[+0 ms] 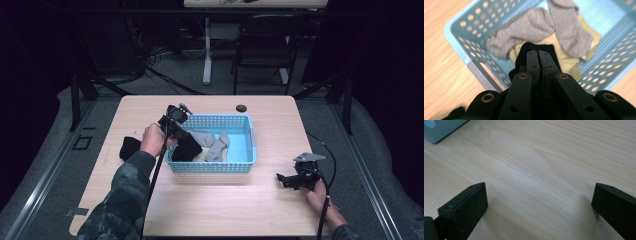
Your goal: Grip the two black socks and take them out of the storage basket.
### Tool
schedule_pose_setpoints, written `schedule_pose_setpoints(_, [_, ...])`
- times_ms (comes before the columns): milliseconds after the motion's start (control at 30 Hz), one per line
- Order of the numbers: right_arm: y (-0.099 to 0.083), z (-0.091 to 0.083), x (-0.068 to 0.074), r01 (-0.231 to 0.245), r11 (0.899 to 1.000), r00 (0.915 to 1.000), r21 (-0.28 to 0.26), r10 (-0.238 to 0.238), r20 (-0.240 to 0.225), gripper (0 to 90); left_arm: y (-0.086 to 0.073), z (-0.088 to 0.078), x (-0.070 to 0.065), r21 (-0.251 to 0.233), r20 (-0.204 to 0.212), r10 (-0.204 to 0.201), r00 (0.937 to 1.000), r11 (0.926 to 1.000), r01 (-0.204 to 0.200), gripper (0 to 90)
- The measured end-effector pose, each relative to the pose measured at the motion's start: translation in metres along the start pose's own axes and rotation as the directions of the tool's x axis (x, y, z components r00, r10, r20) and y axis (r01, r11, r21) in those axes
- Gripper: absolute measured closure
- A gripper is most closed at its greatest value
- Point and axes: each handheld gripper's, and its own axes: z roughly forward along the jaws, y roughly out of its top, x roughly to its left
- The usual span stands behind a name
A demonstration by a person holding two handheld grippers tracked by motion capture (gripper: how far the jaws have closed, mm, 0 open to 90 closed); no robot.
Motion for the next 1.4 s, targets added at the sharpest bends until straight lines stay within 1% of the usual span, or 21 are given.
schedule_pose_setpoints(133, [0.0, 0.0, 0.0, 0.0, 1.0, 1.0, 0.0, 0.0, 0.0, 0.0, 0.006, -0.009, -0.001, -0.017, -0.006, 0.009, 0.9999, 0.9998, -0.009, 87.6])
schedule_pose_setpoints(167, [0.0, 0.0, 0.0, 0.0, 1.0, 1.0, 0.0, 0.0, 0.0, 0.0, 0.008, -0.012, -0.001, -0.026, -0.006, 0.005, 1.0, 0.9997, -0.005, 87.6])
schedule_pose_setpoints(200, [0.0, 0.0, 0.0, 0.0, 1.0, 1.0, 0.001, 0.0, -0.002, 0.0, 0.009, -0.014, -0.001, -0.023, -0.012, 0.011, 0.9999, 0.9997, -0.011, 87.6])
schedule_pose_setpoints(300, [0.0, 0.0, 0.0, 0.0, 1.0, 1.0, -0.001, 0.0, 0.0, 0.0, 0.014, -0.02, -0.001, -0.033, -0.014, 0.018, 0.9997, 0.9993, -0.019, 87.6])
schedule_pose_setpoints(367, [0.0, 0.0, 0.0, 0.001, 1.0, 1.0, 0.0, -0.001, -0.001, 0.0, 0.017, -0.024, -0.002, -0.043, -0.012, 0.016, 0.9998, 0.9989, -0.017, 87.7])
schedule_pose_setpoints(633, [0.0, 0.0, 0.0, 0.0, 1.0, 1.0, 0.0, 0.0, 0.0, 0.0, 0.029, -0.048, -0.004, -0.082, -0.033, 0.031, 0.999, 0.996, -0.034, 87.6])
schedule_pose_setpoints(700, [0.0, 0.0, 0.0, 0.0, 1.0, 1.0, 0.0, 0.0, 0.0, 0.0, 0.032, -0.053, -0.004, -0.087, -0.032, 0.032, 0.999, 0.9956, -0.035, 87.6])
schedule_pose_setpoints(767, [0.0, 0.0, 0.0, 0.003, 1.0, 1.0, 0.003, -0.003, 0.001, 0.0, 0.035, -0.059, -0.005, -0.091, -0.042, 0.039, 0.9983, 0.9949, -0.043, 87.6])
schedule_pose_setpoints(1000, [0.0, 0.0, 0.0, 0.003, 1.0, 1.0, 0.003, -0.003, 0.001, 0.0, 0.042, -0.074, -0.005, -0.121, -0.058, 0.041, 0.9974, 0.9915, -0.048, 87.6])
schedule_pose_setpoints(1400, [0.0, 0.0, 0.0, 0.0, 1.0, 1.0, 0.003, 0.0, 0.001, 0.0, 0.051, -0.096, -0.004, -0.155, -0.083, 0.044, 0.9956, 0.9863, -0.056, 87.6])
